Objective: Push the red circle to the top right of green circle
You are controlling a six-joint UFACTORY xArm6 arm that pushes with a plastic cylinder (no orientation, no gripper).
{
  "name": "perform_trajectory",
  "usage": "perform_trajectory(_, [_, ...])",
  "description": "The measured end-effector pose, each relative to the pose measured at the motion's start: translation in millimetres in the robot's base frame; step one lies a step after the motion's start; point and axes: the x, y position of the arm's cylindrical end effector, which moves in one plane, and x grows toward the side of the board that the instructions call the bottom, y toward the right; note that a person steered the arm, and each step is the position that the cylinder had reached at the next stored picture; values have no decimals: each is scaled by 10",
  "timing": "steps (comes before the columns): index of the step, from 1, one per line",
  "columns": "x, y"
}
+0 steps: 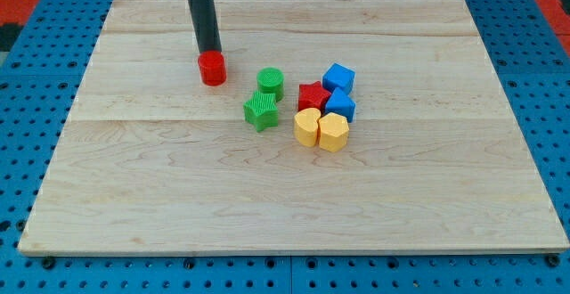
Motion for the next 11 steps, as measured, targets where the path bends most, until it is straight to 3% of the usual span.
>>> perform_trajectory(1, [152, -497])
perform_trajectory(2, [609, -699])
perform_trajectory(4, [116, 371])
perform_trajectory(5, [103, 502])
perform_trajectory(6, [239, 121])
perform_trajectory(7, [389, 452])
perform_trajectory(8, [213, 805])
perform_trajectory(9, [25, 666])
perform_trajectory(10, [-212, 898])
perform_trajectory(11, [88, 1276])
